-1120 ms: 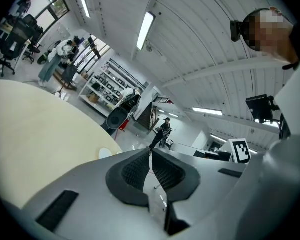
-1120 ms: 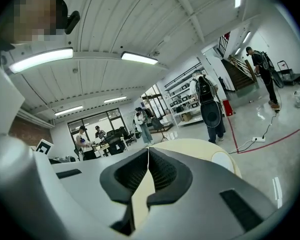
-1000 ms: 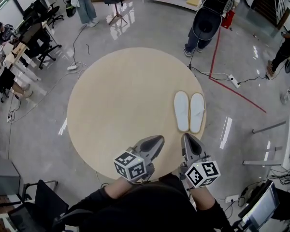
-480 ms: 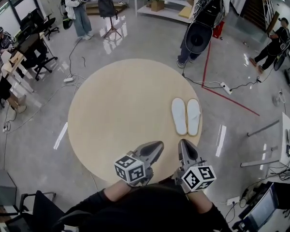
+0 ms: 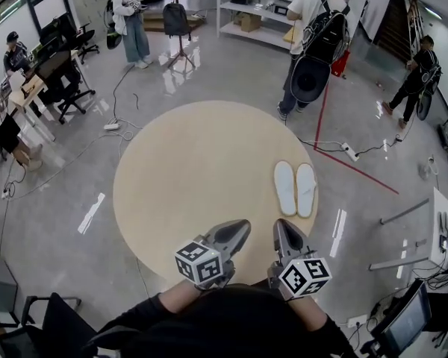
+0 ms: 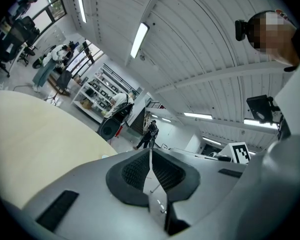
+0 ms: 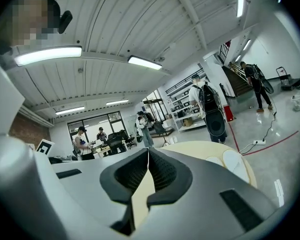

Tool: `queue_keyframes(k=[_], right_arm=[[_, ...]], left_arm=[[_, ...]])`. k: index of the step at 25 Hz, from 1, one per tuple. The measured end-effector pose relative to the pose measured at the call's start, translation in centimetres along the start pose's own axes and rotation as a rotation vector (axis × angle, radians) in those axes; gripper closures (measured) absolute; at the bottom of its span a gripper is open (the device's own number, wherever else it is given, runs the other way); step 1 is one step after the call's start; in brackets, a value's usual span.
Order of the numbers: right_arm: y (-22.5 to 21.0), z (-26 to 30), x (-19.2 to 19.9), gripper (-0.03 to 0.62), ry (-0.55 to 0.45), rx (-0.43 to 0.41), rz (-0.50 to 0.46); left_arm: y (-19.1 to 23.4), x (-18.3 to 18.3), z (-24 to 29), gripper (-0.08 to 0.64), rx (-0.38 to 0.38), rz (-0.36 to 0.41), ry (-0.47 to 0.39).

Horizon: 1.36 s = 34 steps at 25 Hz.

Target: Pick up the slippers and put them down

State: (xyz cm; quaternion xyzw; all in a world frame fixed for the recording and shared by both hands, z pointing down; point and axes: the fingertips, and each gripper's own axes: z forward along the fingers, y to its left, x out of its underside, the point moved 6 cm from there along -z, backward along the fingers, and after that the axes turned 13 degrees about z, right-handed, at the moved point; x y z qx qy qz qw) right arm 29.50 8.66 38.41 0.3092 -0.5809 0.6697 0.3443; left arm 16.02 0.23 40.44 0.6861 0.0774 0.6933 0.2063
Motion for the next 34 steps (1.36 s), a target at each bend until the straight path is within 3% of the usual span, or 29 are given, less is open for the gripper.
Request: queue_keyframes(k=[15, 22, 27, 34], right_arm=[[6.3, 3.6, 4.8, 0.577, 0.167, -0.194, -0.038], [8.3, 5.2, 6.0, 0.577, 0.244, -0.28, -0.038], [7.9, 5.9, 6.3, 0.577, 0.279, -0.328, -0.049], [6.3, 5.3, 5.5, 0.577, 0.297, -0.322, -0.037]], left_arm=[[2.7, 0.0, -7.7, 0.531, -0.185, -0.031, -0.055], [3.5, -0.3, -11.0, 0.531, -0.314, -0.044, -0.087], [3.4, 0.5, -11.2, 0.531, -0.374, -0.044, -0.099], [2.2, 1.1, -9.8, 0.531, -0.385, -0.058, -0.091]])
